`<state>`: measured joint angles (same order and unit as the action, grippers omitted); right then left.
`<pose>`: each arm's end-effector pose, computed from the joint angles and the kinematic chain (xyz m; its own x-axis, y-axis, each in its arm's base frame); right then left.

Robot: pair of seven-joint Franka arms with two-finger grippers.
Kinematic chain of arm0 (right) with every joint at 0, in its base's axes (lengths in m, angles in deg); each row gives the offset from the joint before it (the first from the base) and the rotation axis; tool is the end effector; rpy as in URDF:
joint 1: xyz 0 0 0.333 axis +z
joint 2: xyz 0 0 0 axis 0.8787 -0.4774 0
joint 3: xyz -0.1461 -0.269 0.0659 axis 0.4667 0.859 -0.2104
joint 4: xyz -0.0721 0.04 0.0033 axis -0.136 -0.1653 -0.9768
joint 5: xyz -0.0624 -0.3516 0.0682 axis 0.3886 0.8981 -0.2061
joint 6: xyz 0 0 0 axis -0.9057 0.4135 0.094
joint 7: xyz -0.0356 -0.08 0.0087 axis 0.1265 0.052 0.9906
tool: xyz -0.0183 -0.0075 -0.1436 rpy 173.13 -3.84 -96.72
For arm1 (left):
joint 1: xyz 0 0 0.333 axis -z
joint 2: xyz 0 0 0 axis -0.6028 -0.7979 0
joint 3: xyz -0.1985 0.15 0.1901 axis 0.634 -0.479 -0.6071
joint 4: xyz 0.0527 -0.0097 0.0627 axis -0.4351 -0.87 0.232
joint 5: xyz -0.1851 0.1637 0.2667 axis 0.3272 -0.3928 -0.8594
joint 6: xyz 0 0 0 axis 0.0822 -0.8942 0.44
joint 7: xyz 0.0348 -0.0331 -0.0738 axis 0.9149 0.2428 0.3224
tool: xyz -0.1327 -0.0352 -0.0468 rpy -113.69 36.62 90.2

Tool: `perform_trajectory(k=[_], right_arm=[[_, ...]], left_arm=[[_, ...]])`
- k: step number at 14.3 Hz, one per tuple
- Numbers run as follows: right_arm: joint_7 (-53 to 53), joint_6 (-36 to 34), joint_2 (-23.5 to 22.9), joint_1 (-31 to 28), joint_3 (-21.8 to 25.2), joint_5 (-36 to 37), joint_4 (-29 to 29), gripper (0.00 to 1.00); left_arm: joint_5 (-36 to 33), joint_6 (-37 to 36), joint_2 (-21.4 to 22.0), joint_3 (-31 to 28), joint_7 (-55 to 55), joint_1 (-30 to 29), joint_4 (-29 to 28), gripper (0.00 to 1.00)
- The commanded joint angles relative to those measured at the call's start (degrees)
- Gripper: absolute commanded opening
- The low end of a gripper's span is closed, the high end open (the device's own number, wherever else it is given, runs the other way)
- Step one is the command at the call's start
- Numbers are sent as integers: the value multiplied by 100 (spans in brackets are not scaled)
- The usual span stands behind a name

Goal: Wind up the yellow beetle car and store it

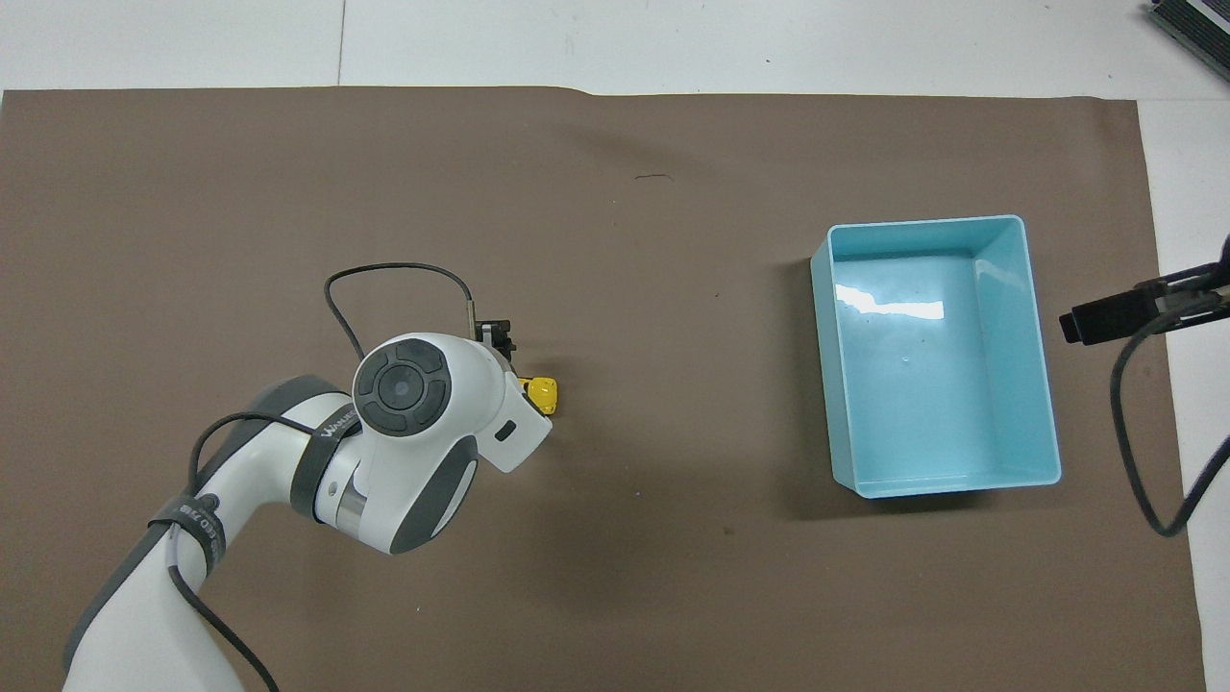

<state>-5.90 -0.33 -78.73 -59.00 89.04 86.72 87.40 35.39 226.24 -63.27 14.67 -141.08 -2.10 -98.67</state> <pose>0.5175 0.0133 0.6236 0.9756 0.2192 0.0072 0.2193 -0.9755 -0.0186 0.4719 -0.3044 0.3137 -0.0568 -0.9944 0.0888 -0.9935 0.0475 -0.1035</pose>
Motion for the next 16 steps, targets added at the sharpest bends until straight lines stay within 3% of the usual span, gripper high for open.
perform_trajectory(k=[1,4,5,7,8,9,10,12,13,16], right_arm=[[-122,58,44,-55,-14,-77,57,100],[-122,58,44,-55,-14,-77,57,100],[-122,58,44,-55,-14,-77,57,100],[-122,58,44,-55,-14,-77,57,100],[-122,58,44,-55,-14,-77,57,100],[-122,58,44,-55,-14,-77,57,100],[-122,58,44,-55,-14,-77,57,100],[-122,58,44,-55,-14,-77,57,100],[-122,58,44,-55,-14,-77,57,100],[-122,58,44,-55,-14,-77,57,100]], left_arm=[[71,299,-129,-121,119,169,-110,100],[71,353,-183,-121,128,169,-119,100],[71,344,-183,-121,171,177,-119,94],[71,318,-174,-121,338,195,-162,72],[71,344,-166,-147,347,325,-180,67],[71,344,-157,-156,347,370,-180,51],[71,327,-157,-147,339,379,-180,43],[71,274,-148,-147,347,371,-189,4],[71,265,-148,-156,321,353,-189,0],[71,256,-148,-156,303,309,-189,0]])
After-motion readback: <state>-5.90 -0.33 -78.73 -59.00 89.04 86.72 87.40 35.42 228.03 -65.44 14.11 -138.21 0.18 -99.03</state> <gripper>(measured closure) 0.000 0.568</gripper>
